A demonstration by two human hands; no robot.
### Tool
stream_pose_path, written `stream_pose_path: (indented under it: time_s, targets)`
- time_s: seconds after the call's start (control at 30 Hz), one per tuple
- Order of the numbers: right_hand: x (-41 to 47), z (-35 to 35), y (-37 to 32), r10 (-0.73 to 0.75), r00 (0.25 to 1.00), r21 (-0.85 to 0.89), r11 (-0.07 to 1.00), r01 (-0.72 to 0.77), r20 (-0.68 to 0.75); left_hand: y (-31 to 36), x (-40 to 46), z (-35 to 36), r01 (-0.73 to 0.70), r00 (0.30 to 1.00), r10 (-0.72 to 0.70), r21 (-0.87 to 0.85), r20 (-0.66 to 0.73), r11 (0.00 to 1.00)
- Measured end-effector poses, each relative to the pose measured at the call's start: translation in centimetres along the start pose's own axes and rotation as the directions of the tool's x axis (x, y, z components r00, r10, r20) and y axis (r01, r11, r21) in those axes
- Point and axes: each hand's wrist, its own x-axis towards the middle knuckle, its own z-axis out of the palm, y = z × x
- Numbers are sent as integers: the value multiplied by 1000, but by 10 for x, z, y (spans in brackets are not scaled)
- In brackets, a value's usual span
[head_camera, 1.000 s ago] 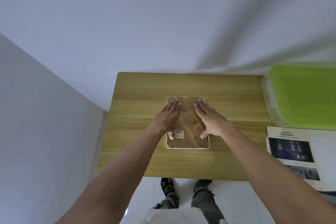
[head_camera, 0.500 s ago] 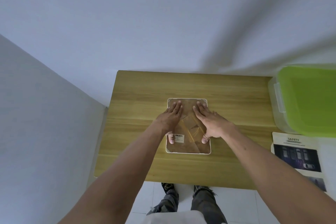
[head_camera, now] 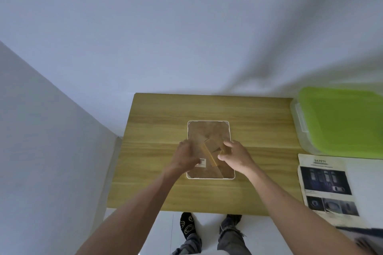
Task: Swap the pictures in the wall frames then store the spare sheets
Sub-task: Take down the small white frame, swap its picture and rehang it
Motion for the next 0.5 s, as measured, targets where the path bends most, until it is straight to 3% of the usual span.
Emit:
stream_pose_path:
  time_s: [0.1, 0.27, 0.4, 0.5]
  targets:
    - [-7, 3, -9, 109, 993, 254, 963, -93, -48, 11, -10, -3, 92, 990, -117, -272, -79, 958]
    - [-18, -12, -16, 133, 980, 374, 925, -69, -150, 29, -10, -13, 69, 958, -193, -481, -212, 874]
    - [-26, -37, -23, 122, 962, 434, 901, -5, -243, 48, -5, -24, 75, 965, -201, -555, -169, 828]
    - [-34, -61, -27, 120, 951, 450, 893, 23, -286, 69, -5, -32, 35, 992, -96, -570, -78, 821]
